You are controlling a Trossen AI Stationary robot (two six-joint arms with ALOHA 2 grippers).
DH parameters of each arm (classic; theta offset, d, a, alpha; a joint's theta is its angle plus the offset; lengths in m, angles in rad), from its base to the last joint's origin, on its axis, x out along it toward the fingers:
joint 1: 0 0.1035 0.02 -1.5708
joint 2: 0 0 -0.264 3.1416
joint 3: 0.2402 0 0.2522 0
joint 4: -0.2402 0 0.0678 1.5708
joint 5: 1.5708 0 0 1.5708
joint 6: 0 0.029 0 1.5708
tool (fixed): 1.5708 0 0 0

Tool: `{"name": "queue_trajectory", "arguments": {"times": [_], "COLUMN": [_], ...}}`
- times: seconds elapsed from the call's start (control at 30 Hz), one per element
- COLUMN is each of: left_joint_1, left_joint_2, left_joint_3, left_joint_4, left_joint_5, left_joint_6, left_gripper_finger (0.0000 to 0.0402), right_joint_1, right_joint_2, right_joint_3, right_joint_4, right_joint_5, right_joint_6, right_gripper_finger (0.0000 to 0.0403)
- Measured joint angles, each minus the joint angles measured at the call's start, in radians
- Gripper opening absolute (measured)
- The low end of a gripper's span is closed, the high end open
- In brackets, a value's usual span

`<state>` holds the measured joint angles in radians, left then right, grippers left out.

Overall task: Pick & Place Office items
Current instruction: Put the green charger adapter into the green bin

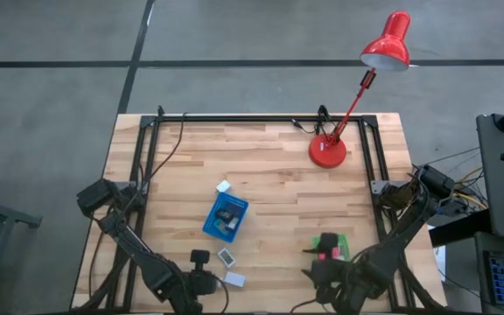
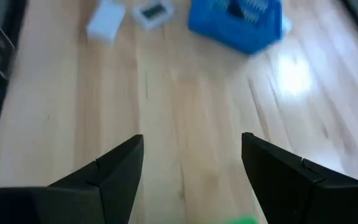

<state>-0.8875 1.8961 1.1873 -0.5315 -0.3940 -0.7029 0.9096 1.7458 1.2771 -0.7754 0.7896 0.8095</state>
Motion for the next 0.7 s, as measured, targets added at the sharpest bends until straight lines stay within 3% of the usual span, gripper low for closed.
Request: {"name": "queue_trajectory", "arguments": {"times": [0.5, 0.7], "left_joint_1": [-0.004, -0.004], "left_joint_2": [-0.002, -0.008], "left_joint_3": [0.000, 0.022], "left_joint_4": [0.005, 0.008], "left_joint_5": [0.046, 0.045], "left_joint_6": [0.041, 0.101], "left_gripper_finger": [0.0002, 0.0054], "right_joint_1": [0.000, 0.000], "right_joint_2": [0.000, 0.000], "right_joint_3": [-0.010, -0.010], "right_joint_4": [0.053, 0.053], "right_joint_5": [-0.009, -0.032], "right_joint_6": [-0.053, -0.050], "right_gripper_finger": [0.0262, 0.0262]}}
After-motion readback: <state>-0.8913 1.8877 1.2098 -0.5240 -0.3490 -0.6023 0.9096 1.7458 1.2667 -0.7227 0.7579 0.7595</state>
